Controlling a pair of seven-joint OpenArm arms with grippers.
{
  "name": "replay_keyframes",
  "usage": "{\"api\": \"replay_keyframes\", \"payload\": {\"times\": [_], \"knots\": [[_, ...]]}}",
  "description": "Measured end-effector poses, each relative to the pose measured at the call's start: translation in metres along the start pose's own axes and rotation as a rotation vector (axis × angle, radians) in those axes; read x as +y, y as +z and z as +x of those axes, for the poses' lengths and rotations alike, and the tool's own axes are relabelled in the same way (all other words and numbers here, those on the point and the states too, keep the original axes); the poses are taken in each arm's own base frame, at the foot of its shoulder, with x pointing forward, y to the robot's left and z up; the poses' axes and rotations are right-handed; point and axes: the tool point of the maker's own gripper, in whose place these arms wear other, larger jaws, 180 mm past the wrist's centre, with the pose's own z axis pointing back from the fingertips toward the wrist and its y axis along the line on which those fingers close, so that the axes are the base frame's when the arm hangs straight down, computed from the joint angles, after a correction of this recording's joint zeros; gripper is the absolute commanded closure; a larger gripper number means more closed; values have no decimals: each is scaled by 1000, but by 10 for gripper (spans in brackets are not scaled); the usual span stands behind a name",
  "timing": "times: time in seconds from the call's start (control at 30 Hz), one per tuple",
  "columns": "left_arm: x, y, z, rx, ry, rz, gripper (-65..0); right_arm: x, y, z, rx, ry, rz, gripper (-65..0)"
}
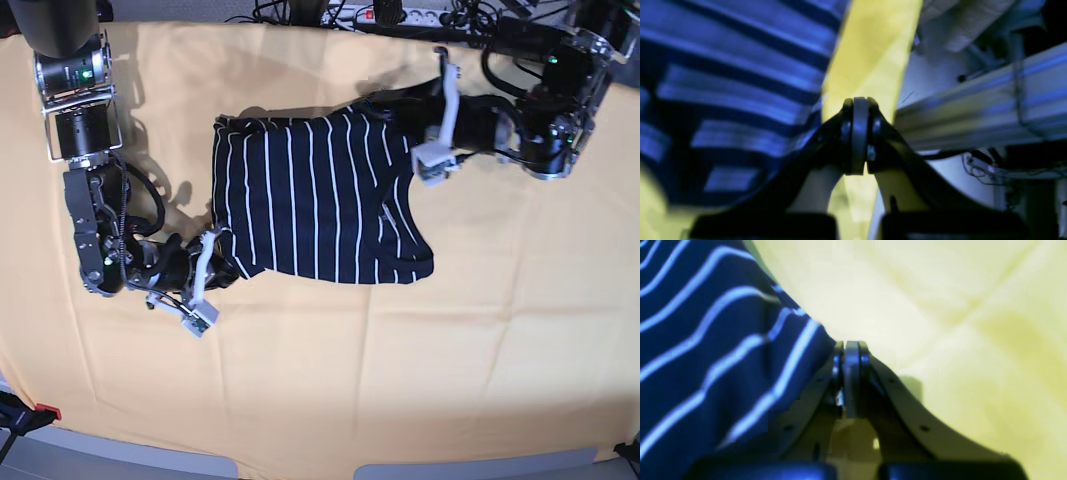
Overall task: Fold the T-shirt properly
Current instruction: 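Grasp the folded bundle edges with both grippers and straighten it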
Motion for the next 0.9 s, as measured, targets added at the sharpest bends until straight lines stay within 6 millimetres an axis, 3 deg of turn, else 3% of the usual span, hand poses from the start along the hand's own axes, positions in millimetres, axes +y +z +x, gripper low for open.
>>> {"api": "replay_keyframes", "payload": {"times": [0.1, 0.23, 0.43, 0.57, 0.67, 0.8, 0.9], "knots": [[-2, -15, 4, -23, -10, -2, 0, 10, -11, 3, 8, 15, 4, 0], [28, -29, -15, 56, -35, 126, 0, 21, -22, 11, 7, 46, 13, 0], [67, -35, -45, -29, 152, 174, 0, 10, -13, 3, 21, 37, -5, 0], [75, -32, -50, -65, 213, 170, 0, -6, 2, 0, 23, 31, -23, 0], [75, -29, -50, -61, 213, 173, 0, -19, 23, 13, -17, 13, -22, 0], [75, -30, -50, -65, 215, 170, 0, 4, 31, 34, -122, -62, 107, 0], [74, -29, -48, -72, 223, 160, 0, 23, 17, 8, -70, -95, 143, 0]]}}
